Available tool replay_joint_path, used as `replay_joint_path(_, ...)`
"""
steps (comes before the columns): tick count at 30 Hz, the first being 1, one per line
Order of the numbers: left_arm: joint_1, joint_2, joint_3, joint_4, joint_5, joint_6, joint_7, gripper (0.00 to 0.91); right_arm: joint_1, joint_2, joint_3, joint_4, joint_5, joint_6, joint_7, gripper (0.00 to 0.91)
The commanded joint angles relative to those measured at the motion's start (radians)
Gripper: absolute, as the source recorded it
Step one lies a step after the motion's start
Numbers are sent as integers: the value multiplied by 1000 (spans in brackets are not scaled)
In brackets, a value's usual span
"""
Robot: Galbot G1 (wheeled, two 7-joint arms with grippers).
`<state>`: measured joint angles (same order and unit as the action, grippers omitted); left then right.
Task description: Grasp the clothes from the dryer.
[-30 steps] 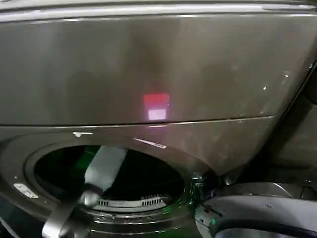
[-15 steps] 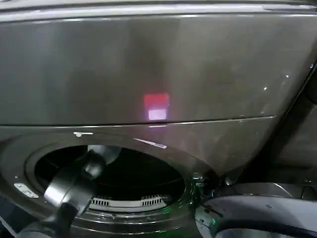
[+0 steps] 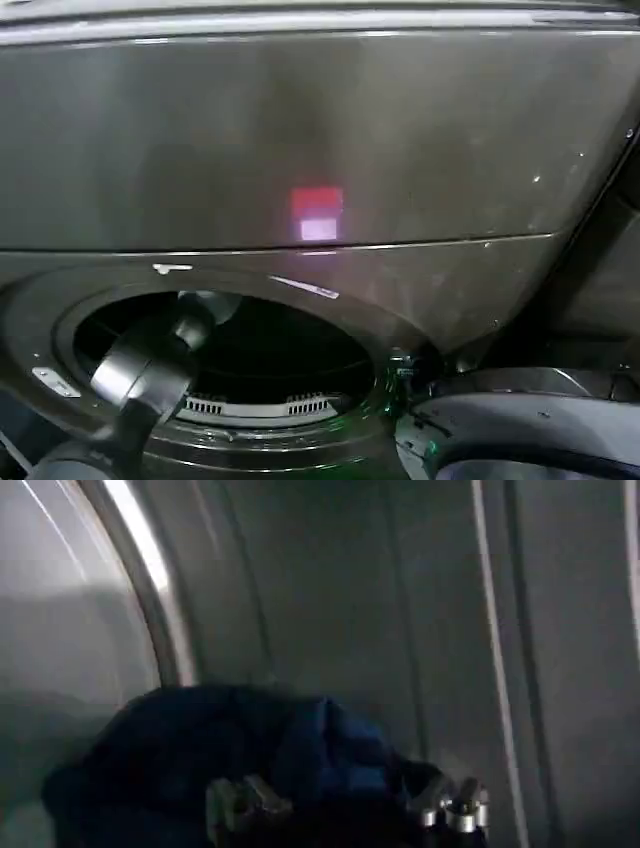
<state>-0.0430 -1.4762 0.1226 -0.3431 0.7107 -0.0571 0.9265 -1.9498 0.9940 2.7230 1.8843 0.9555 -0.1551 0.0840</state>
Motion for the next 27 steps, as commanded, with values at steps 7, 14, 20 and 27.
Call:
replay_joint_path(7, 56, 29, -112, -154, -202, 1, -113, 0, 8, -2, -13, 2, -6, 1, 1, 907)
replay_joint_path(14, 242, 70, -194, -380, -428, -6, -428, 0, 24, -8, -32, 5, -33, -5, 4, 907)
replay_joint_path(20, 394, 80, -285, -614, -514, 7, -655, 0, 28, -11, -38, -1, -62, -14, 12, 907)
replay_joint_path(27, 562, 54, -353, -842, -537, -4, -956, 0, 39, -10, -42, 4, -86, -21, 11, 907)
